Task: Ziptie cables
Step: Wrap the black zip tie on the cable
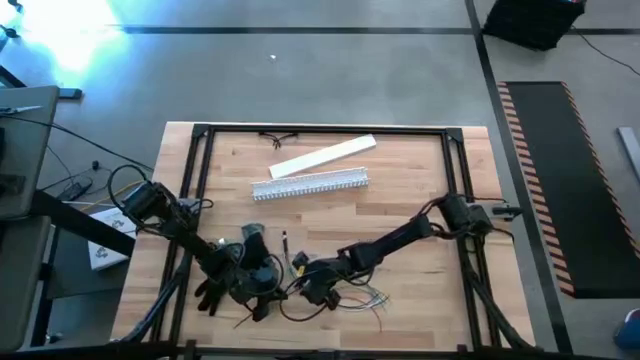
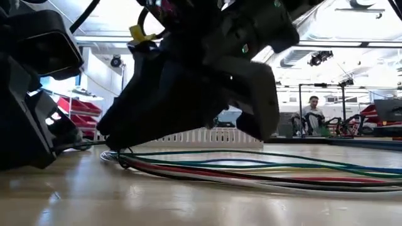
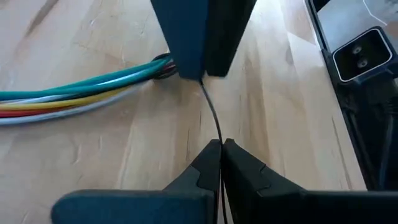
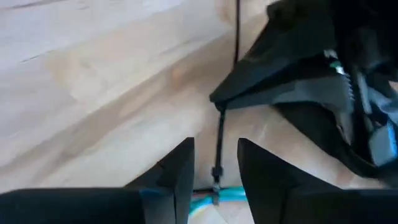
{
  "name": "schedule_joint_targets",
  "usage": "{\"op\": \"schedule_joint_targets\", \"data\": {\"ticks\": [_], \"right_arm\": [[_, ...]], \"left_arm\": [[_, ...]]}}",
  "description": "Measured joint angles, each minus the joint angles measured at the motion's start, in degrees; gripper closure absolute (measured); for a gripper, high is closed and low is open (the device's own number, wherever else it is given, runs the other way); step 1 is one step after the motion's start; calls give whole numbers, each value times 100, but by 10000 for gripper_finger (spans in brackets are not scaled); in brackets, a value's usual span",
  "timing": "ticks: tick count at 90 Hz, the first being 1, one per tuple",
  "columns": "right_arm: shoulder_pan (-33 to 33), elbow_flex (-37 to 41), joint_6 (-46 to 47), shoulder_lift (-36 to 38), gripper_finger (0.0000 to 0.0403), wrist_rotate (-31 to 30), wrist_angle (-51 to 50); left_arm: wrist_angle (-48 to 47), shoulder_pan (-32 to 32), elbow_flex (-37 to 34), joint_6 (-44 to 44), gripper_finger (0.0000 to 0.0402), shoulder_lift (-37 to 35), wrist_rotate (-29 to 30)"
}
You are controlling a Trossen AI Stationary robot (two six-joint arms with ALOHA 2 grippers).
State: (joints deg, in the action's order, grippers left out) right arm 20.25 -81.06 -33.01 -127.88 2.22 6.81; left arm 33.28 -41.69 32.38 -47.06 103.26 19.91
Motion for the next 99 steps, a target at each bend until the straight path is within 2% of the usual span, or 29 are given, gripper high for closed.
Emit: {"op": "schedule_joint_targets", "data": {"ticks": [16,43,55,69,85,99], "right_arm": [[11,0,334,-23,390,-65,-153],[17,0,758,-23,400,-68,-459],[40,0,754,-23,401,-74,-456],[42,0,765,-23,402,-74,-446],[45,0,755,-23,402,-216,-426],[44,0,754,-23,402,-315,-411]], "left_arm": [[-68,-91,0,-139,402,0,-9],[-996,-806,22,-1074,402,-32,262],[-902,-856,6,-1333,401,-130,303],[-720,-573,-26,-1105,383,-444,157],[-706,-17,-22,-763,324,-467,186],[-515,468,-13,-628,282,-397,-240]]}}
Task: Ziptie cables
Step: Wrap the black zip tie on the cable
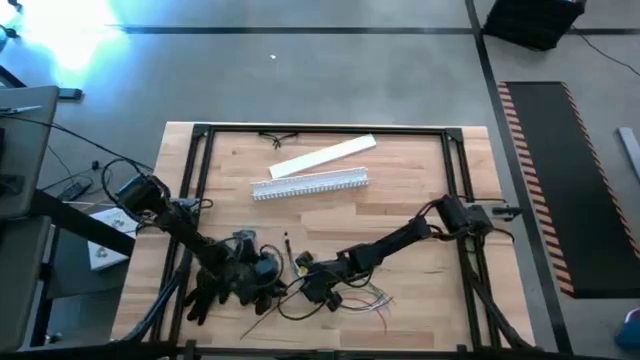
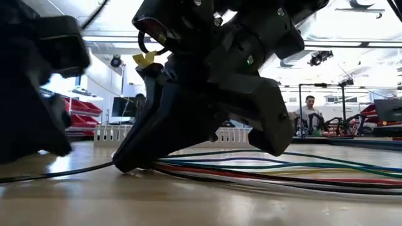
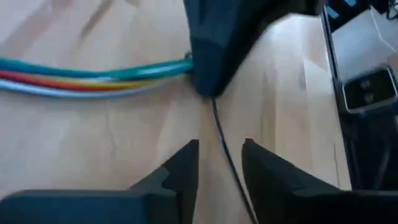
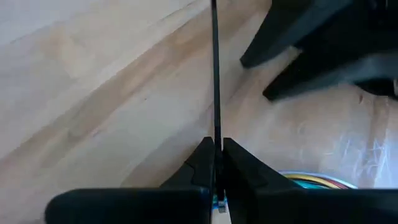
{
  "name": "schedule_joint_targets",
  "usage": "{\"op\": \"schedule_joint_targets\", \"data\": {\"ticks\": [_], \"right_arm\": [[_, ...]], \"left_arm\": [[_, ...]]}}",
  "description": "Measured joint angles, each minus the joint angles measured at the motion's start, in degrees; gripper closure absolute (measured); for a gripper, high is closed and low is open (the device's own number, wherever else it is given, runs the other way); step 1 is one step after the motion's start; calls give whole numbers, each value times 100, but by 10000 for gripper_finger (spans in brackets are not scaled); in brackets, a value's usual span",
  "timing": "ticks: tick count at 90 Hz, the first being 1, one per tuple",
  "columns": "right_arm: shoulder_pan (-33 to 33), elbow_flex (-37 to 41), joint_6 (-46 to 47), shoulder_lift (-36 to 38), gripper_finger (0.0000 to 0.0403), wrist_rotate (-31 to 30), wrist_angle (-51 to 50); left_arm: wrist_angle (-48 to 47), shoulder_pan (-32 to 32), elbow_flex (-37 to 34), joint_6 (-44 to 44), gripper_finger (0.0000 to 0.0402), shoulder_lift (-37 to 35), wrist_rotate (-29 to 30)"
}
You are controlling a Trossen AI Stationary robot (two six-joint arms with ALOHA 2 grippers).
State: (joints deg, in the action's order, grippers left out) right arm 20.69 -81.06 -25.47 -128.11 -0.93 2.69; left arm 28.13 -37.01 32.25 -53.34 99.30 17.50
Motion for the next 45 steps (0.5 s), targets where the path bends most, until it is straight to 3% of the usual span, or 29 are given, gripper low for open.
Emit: {"op": "schedule_joint_targets", "data": {"ticks": [15,29,45], "right_arm": [[0,-112,0,-2,403,-127,-153],[-1,-362,-1,-2,403,-209,-476],[0,-439,-2,-2,403,-212,-697]], "left_arm": [[1053,291,6,280,269,418,-671],[1707,363,31,343,277,811,-725],[1887,356,25,637,332,864,-630]]}}
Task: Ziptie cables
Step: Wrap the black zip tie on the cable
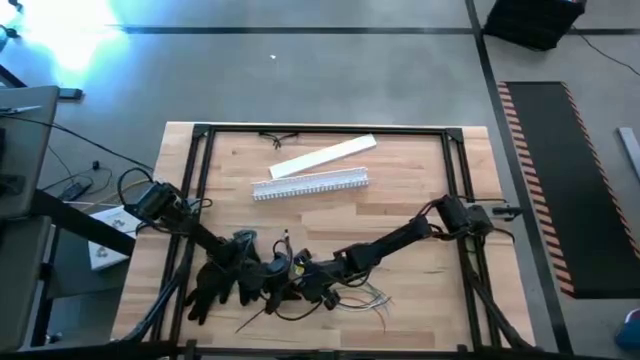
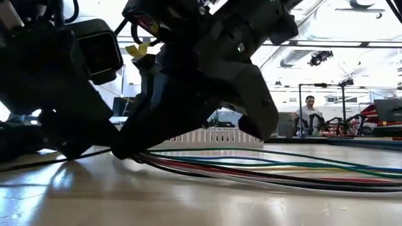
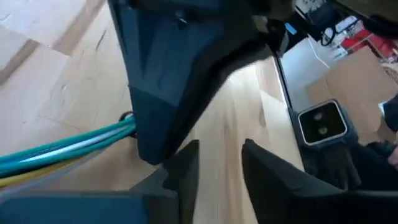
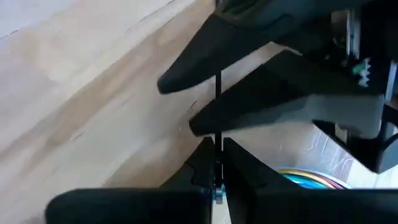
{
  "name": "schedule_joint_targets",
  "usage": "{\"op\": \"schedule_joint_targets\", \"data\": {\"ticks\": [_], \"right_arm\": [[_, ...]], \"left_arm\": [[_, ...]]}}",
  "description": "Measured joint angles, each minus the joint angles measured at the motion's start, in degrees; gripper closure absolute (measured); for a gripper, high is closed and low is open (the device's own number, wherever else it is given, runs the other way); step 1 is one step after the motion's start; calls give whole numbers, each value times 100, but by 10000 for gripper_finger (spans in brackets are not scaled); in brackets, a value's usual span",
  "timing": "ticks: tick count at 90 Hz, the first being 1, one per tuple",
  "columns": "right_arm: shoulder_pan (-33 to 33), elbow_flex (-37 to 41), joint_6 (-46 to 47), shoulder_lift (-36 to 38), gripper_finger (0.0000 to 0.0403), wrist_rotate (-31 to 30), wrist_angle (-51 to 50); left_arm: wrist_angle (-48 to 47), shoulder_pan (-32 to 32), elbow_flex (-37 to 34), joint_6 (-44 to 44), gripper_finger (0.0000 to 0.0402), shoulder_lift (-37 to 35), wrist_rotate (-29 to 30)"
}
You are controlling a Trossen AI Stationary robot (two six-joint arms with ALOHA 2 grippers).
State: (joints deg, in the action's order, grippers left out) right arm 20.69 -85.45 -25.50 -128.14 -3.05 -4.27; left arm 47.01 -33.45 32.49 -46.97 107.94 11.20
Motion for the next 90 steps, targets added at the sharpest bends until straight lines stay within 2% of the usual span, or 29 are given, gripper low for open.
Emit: {"op": "schedule_joint_targets", "data": {"ticks": [8,14,43,69,78,90], "right_arm": [[0,0,1,0,403,1,0],[0,0,0,0,403,1,1],[0,-4,-2,9,403,38,-155],[81,-7,-2,243,400,48,-745],[183,-9,9,320,378,-113,-960],[307,-9,318,402,314,-228,-1088]], "left_arm": [[-47,7,0,30,379,0,9],[-93,4,-3,99,395,0,-15],[-461,-2,3,255,401,-2,-12],[-548,-147,-6,405,401,2,11],[-552,-192,-14,509,401,-75,-16],[-835,-272,-53,709,401,-410,163]]}}
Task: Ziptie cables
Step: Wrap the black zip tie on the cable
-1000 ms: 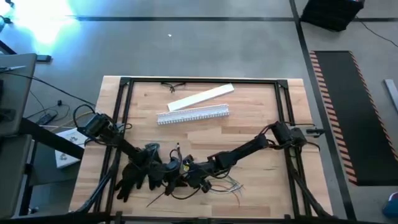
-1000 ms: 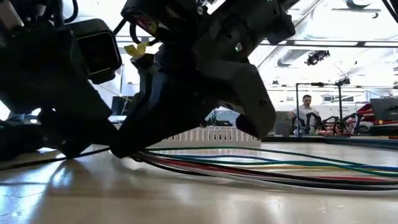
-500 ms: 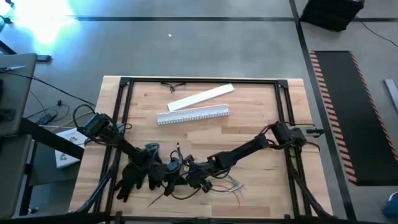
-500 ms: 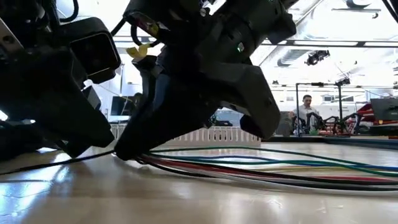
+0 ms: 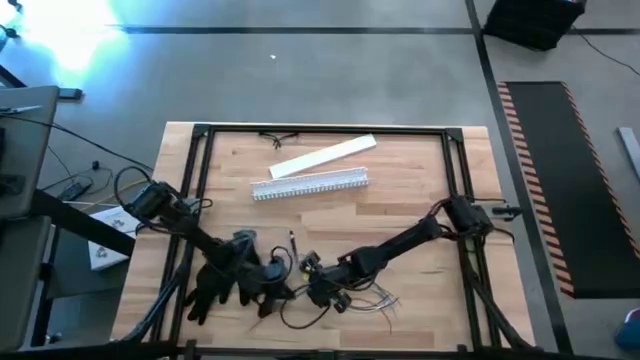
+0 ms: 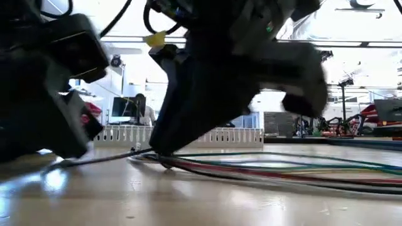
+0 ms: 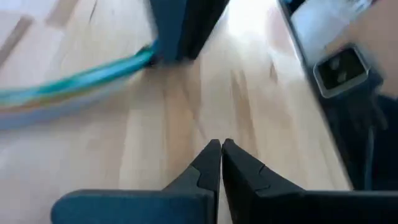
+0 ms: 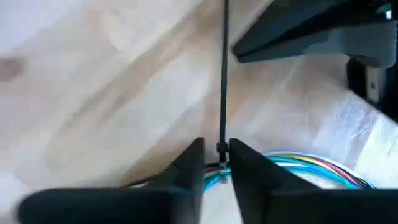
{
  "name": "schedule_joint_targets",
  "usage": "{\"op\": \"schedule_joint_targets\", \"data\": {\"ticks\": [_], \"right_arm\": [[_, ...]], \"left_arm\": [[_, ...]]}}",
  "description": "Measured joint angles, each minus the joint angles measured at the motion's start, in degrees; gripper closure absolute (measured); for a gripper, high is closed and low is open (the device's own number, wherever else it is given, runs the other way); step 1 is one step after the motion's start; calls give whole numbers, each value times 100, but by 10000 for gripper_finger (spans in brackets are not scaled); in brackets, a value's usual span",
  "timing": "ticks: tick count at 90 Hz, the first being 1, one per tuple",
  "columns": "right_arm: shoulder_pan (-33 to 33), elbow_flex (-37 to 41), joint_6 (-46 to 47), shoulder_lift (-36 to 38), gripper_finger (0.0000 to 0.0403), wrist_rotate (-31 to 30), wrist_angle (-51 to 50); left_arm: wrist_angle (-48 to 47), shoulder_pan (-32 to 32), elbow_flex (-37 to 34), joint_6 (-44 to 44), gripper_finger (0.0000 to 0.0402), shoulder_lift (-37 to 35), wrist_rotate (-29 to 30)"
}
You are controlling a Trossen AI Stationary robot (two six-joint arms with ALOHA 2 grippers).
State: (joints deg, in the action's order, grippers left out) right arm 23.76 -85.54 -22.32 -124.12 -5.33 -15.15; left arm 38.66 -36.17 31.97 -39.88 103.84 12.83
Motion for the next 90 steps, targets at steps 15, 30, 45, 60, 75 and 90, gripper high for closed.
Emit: {"op": "schedule_joint_targets", "data": {"ticks": [15,30,45,60,75,90], "right_arm": [[177,0,540,262,223,-424,-395],[281,-3,2424,494,158,-481,-1140],[378,238,3896,453,143,-119,-1286],[561,651,4704,450,142,-468,-466],[541,922,5095,444,142,-538,364],[494,922,5203,356,145,-560,188]], "left_arm": [[-1239,19,242,448,401,-650,418],[-2631,133,698,1703,391,-956,932],[-3035,585,982,3412,351,-929,463],[-3061,1102,979,4788,285,-862,-457],[-3102,1512,989,5344,233,-532,-1094],[-3431,1739,1018,5330,222,-348,-1389]]}}
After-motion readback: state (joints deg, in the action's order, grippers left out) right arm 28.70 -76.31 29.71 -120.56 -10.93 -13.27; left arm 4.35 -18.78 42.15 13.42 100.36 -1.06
